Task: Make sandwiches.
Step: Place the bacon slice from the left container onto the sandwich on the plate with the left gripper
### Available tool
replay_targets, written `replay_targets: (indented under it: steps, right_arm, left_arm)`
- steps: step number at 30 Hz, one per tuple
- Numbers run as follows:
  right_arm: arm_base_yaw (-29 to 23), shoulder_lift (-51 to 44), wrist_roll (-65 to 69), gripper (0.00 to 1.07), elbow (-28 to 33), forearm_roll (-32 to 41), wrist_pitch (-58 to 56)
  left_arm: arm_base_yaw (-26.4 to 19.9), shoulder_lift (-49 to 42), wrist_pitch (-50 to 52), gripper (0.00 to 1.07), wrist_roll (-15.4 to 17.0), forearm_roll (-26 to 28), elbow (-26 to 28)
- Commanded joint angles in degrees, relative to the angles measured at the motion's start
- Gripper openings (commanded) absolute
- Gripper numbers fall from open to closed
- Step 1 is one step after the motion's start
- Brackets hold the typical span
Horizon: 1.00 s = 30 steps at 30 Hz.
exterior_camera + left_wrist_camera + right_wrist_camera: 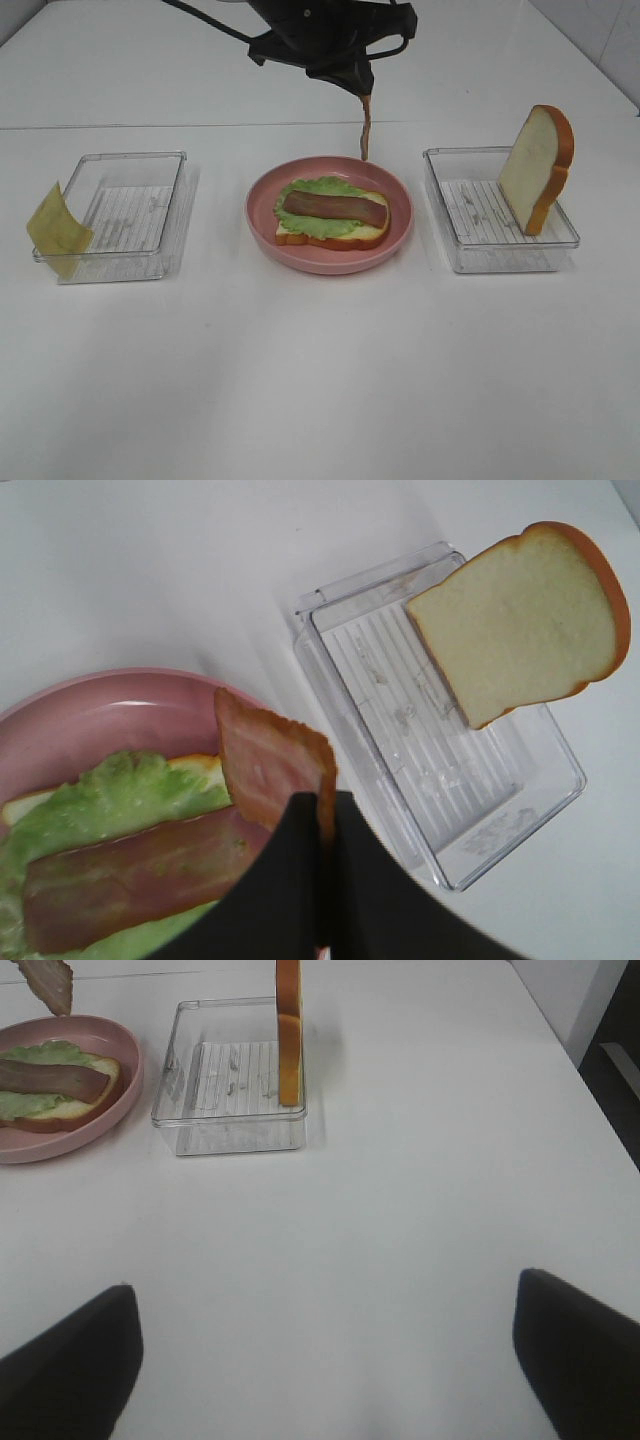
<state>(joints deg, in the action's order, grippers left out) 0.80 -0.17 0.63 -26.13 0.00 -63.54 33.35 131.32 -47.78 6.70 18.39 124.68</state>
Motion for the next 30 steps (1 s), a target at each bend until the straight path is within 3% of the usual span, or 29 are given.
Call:
replay_targets:
  steps: [1,13,23,29,30]
  right_arm:
    - [0.17,-1.95,-0.11,0.94,0.17,-0.52,0.57]
    - [0.17,-1.95,-0.11,0.94,0.17,-0.52,0.57]
    - [0.17,-1.95,-0.11,0.94,0.17,-0.52,0.57]
    - [0.17,-1.95,-0.11,0.94,0.17,-0.52,0.57]
    - [0.17,-1.95,-0.11,0.94,0.17,-0.52,0.57]
  left_arm:
    - [0.74,1.03,2.81,0.00,-0.17,2.12,0.11]
    - [1.03,6.99,4.70,0.00,-0.17,7.16,0.11]
    - [1.03,7.91,2.41,0.00,0.17,-0.11,0.11]
    - [1.03,7.91,-4.24,0.00,4.98,-6.70,0.11]
    - [1.03,7.91,-6.30,0.00,7.91,-8.71,0.11]
